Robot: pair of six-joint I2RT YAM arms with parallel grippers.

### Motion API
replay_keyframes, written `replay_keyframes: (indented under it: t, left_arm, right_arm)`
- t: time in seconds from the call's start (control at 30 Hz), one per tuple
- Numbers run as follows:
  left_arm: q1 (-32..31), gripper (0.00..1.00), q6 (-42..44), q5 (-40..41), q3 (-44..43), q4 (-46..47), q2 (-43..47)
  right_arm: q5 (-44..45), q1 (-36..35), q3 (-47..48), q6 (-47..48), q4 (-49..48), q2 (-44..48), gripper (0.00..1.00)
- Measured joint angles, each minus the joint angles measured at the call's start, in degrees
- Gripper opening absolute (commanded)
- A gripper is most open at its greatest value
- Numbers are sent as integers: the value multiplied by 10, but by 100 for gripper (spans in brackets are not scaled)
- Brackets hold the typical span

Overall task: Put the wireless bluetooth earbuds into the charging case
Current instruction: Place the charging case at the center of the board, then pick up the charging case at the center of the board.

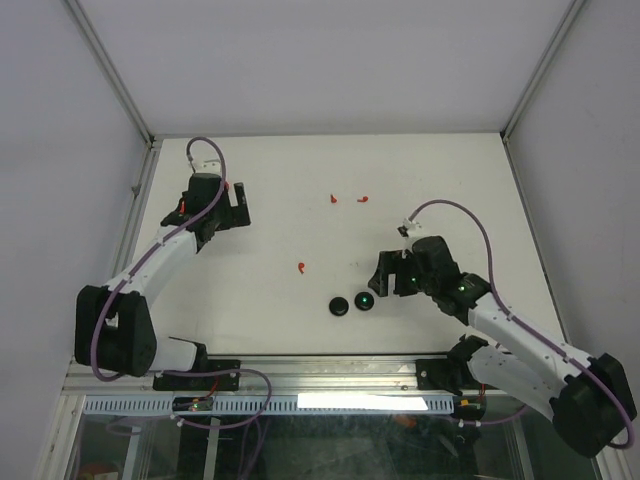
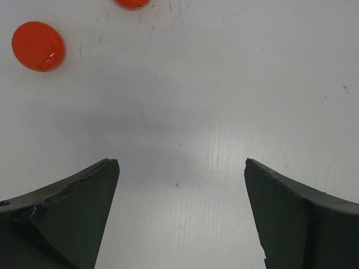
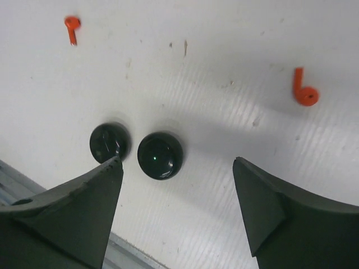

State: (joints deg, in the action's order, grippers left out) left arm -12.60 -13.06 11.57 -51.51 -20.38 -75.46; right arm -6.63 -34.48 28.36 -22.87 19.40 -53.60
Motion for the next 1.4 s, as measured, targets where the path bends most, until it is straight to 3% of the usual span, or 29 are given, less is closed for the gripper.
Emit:
replay_keyframes:
  t: [0.13, 0.33, 0.73, 1.07, 1.4]
  left_arm:
    - [33, 97, -15, -1, -51, -2, -72]
    - [71, 95, -20, 4, -172, 3, -205]
    - [105, 81, -21, 19, -396, -10, -447]
    - [113, 69, -24, 17, -464, -41, -521]
    - [116, 43, -26, -1, -464, -55, -522]
  right_arm:
    - [51, 0, -1, 22, -8, 83, 93]
    - [102, 0, -41, 39, -64, 175, 94]
    - [133, 0, -86, 48, -114, 193, 98]
    - [126, 0, -85, 55, -119, 180, 98]
    - [118, 0, -85, 59, -118, 181, 98]
